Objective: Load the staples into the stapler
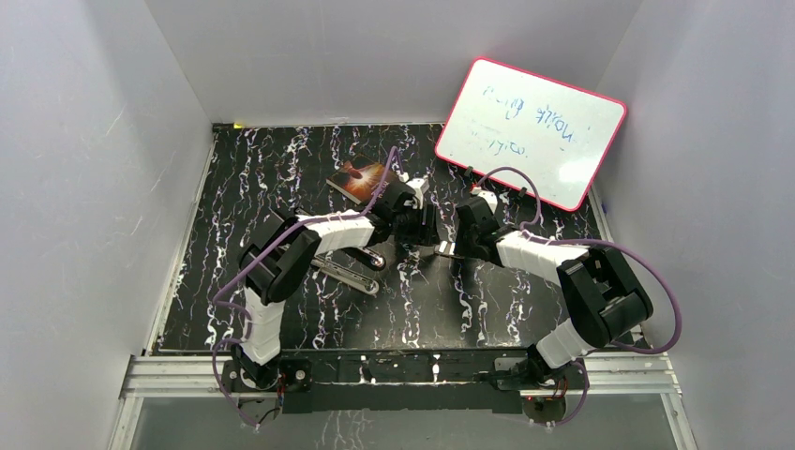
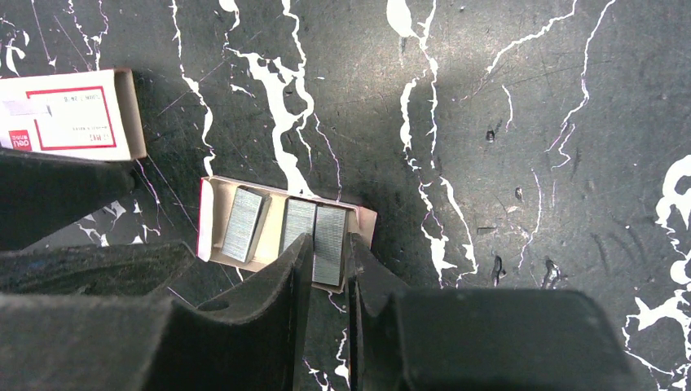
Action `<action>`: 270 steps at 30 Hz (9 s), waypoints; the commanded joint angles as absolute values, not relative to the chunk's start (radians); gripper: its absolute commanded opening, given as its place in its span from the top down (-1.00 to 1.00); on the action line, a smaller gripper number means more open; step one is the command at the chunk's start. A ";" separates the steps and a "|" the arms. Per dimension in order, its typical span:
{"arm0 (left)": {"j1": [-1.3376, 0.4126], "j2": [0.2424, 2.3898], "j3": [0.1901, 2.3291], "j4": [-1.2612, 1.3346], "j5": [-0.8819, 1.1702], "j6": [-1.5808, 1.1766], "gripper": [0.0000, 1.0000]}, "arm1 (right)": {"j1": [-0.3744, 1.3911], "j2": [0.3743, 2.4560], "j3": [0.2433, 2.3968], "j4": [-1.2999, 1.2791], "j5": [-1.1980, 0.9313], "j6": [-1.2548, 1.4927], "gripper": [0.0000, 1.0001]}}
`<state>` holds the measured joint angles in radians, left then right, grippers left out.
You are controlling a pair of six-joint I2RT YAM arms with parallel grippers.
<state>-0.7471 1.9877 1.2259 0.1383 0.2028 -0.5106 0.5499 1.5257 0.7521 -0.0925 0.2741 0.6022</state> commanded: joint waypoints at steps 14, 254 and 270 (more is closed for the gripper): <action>-0.758 2.035 1.253 0.147 0.298 -0.498 -0.06 | 0.544 1.512 0.736 -0.102 0.295 0.592 0.44; -0.816 2.018 1.284 0.061 0.211 -0.533 0.69 | 0.543 1.503 0.712 -0.071 0.273 0.552 0.48; -0.817 1.982 1.284 0.046 0.158 -0.529 0.89 | 0.542 1.486 0.709 -0.084 0.295 0.554 0.47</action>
